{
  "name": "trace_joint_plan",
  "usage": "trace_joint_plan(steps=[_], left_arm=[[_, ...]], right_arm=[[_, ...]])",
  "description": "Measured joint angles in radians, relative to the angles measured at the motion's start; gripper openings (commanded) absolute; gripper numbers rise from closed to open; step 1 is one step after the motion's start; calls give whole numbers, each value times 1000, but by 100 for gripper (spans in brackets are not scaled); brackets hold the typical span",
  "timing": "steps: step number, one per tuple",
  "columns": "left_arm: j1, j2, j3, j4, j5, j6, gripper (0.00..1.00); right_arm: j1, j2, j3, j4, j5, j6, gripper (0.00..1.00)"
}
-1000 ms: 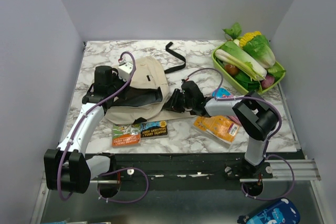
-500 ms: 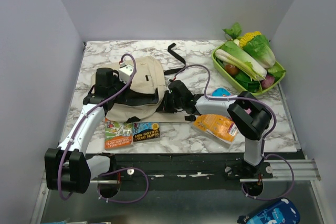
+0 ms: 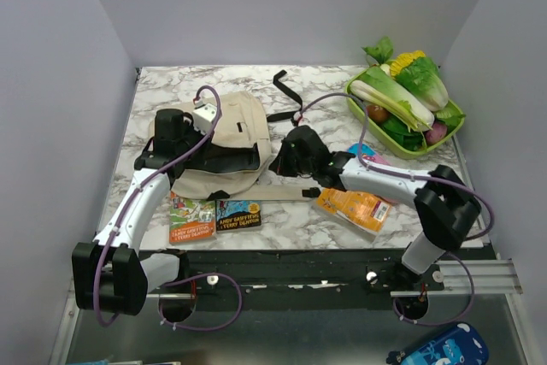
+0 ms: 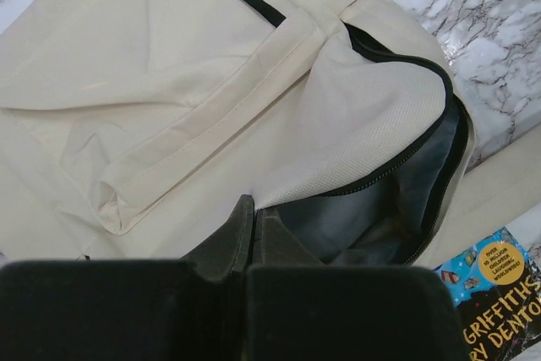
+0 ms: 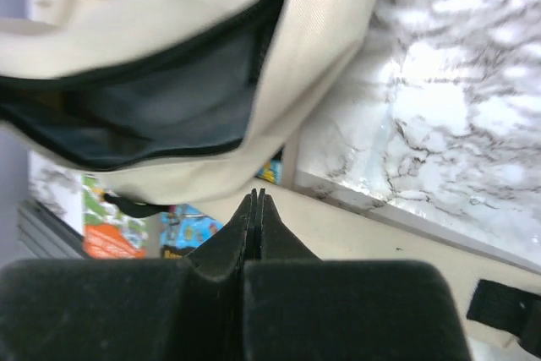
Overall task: Pack the student bag
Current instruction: Move the book to the center of the board.
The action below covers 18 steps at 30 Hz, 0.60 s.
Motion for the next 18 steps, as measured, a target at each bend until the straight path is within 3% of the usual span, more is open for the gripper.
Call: trace_joint_plan(steps=[6, 7, 8, 11, 14, 18], left_arm=[[0, 0, 15, 0, 0, -9, 0], [0, 2, 17, -2, -1, -11, 0], [0, 5, 24, -4, -3, -14, 0], [0, 31, 68, -18, -15, -21, 0], [0, 60, 118, -15, -20, -28, 0], [0, 62, 125, -17, -20, -29, 0]], right_arm=[[-8, -163, -8, -2, 55, -56, 1], [-5, -169, -8, -2, 54, -71, 4], [0, -170, -8, -2, 51, -85, 24], [40, -154, 1, -18, 32, -121, 50], [121, -113, 49, -33, -4, -158, 61], [237, -46, 131, -33, -55, -206, 62]])
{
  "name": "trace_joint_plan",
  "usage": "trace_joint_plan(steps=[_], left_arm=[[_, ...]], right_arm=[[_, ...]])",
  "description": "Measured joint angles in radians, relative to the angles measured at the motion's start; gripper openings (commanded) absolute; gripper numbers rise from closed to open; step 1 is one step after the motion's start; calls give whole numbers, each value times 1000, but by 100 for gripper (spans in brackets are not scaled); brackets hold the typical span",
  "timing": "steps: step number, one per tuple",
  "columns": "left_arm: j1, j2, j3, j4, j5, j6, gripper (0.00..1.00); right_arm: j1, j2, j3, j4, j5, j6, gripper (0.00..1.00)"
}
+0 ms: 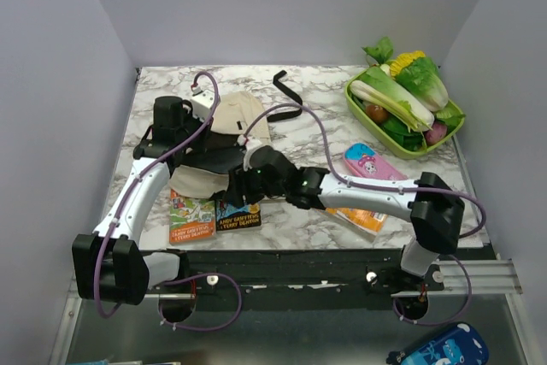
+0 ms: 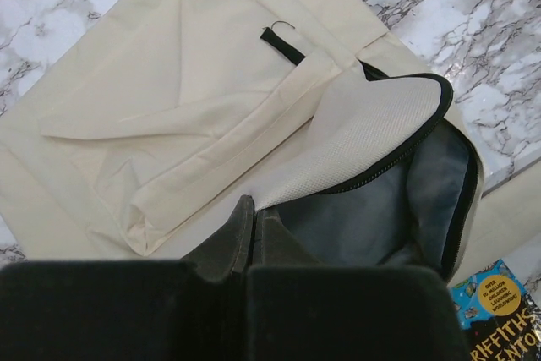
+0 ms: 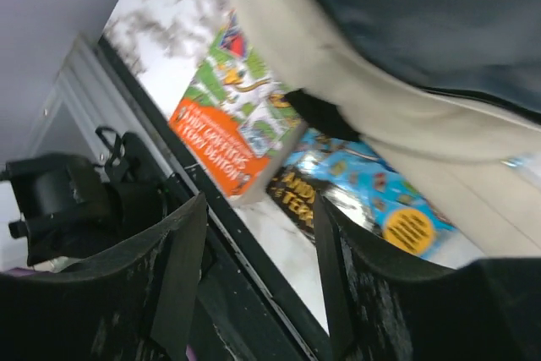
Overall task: Pack the student bag
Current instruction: Move the book to the center of the board.
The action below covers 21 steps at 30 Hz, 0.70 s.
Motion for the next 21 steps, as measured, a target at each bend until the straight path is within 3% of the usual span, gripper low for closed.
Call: trace_joint_plan(steps=[6, 11, 21], left_arm=[[0, 0, 0, -3, 0, -1, 0], [3, 0, 1, -9, -8, -1, 0], [63, 1, 99, -26, -26, -21, 0]], right_arm=[[108, 174, 105, 7, -24, -106, 58], [120, 332, 140, -4, -25, -156, 56], [113, 379, 177, -31, 94, -116, 39]])
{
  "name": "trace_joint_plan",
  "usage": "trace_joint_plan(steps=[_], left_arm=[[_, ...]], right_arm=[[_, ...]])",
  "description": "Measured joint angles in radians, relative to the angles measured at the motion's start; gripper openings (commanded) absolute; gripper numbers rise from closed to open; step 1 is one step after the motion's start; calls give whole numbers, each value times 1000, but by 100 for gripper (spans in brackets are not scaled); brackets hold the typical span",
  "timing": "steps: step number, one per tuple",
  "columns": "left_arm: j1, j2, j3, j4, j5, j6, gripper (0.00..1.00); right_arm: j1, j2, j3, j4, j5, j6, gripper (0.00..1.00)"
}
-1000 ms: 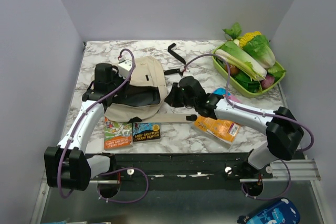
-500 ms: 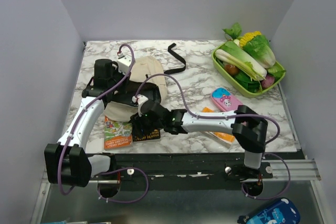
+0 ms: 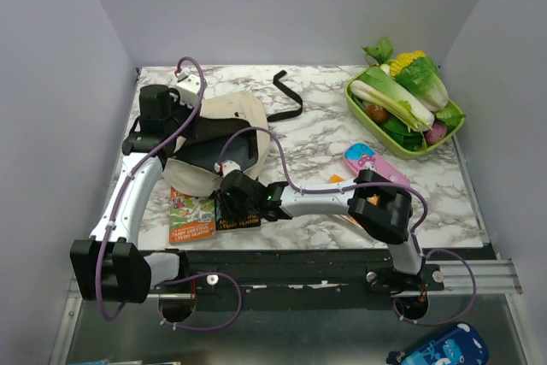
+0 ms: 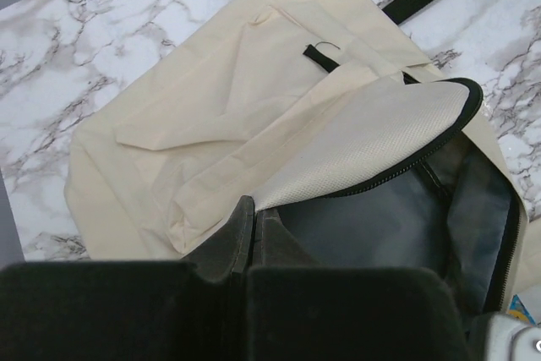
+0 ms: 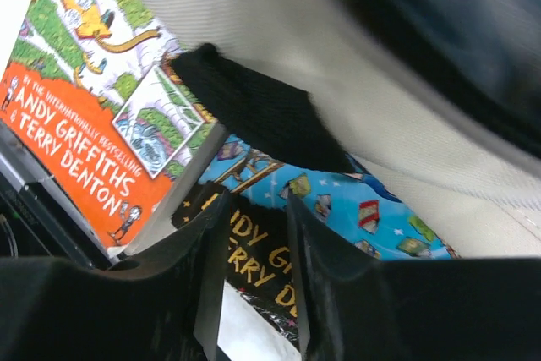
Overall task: Pack the student bag
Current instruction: Move the book to the center of the board.
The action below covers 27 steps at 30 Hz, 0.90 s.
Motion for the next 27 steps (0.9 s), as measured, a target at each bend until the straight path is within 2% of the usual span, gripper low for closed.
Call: trace_joint_plan(steps=[2, 5, 14, 16, 19, 20, 23, 27], left_arm=[[11, 2, 15, -2, 2, -5, 0], [23, 11, 31, -8, 4, -13, 0], [37, 13, 76, -30, 11, -33, 0], [40, 14, 85, -26, 10, -44, 0], [40, 15, 97, -25, 13, -58, 0], [40, 15, 98, -24, 17, -63, 0], [40, 17, 98, -26, 23, -69, 0], [53, 18, 98, -26, 30, -69, 0]], right_arm=[[-3, -11, -29, 13, 31, 42, 33], [-29, -41, -84, 23, 56, 104, 31], [-187, -234, -328, 36, 144, 200, 29], [-197, -252, -330, -5, 178, 194, 32], [-177, -255, -290, -90, 243, 158, 42], [-158, -254, -269, -122, 257, 143, 51], [-78, -246, -171, -185, 275, 94, 64], [15, -204, -4, -172, 250, 26, 68]])
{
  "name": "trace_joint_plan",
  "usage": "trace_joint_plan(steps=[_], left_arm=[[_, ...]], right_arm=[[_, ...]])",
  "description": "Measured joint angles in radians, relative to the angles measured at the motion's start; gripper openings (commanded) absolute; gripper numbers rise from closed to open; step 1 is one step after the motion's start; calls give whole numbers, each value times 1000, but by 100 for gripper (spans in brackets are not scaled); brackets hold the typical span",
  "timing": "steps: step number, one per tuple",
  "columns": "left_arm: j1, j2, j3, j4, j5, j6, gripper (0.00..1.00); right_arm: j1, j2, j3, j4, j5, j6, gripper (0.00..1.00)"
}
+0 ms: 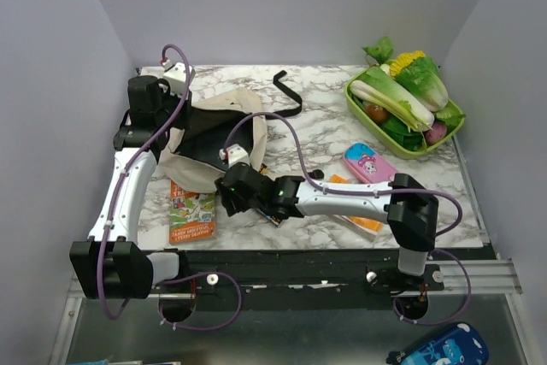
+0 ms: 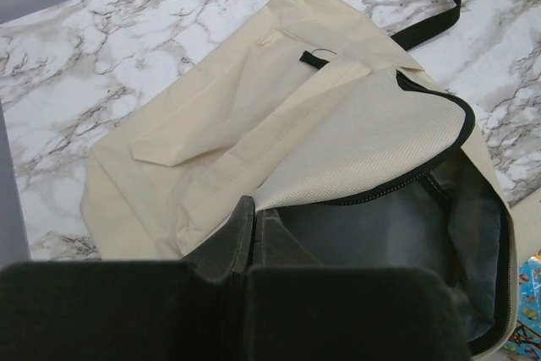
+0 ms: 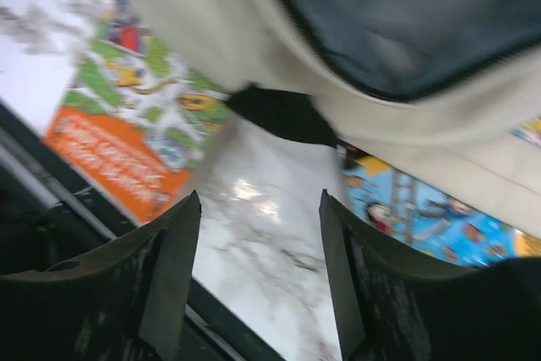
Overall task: Pack the student bag
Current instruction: Move the book to the center of the board.
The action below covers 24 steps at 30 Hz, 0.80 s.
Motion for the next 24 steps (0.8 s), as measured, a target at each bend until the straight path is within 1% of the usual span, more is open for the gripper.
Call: trace_joint_plan(steps=[3, 8, 10, 15, 21, 24], left_arm=[[13, 0, 0, 0, 2, -1, 0], [16, 0, 0, -1, 7, 0, 0], [18, 0, 0, -1, 9, 0, 0], [20, 4, 0, -8, 15, 0, 0], [20, 7, 0, -14, 21, 2, 0], [20, 7, 0, -17, 22, 3, 0]], right_arm=[[38, 39, 59, 42, -47, -54, 68], [63, 136, 77, 117, -143, -166, 67], [64, 188, 104, 120, -181, -201, 67], [65, 320, 249, 117, -264, -280, 65], [66, 360, 330, 122, -325, -345, 66], [67, 410, 404, 121, -349, -369, 66]])
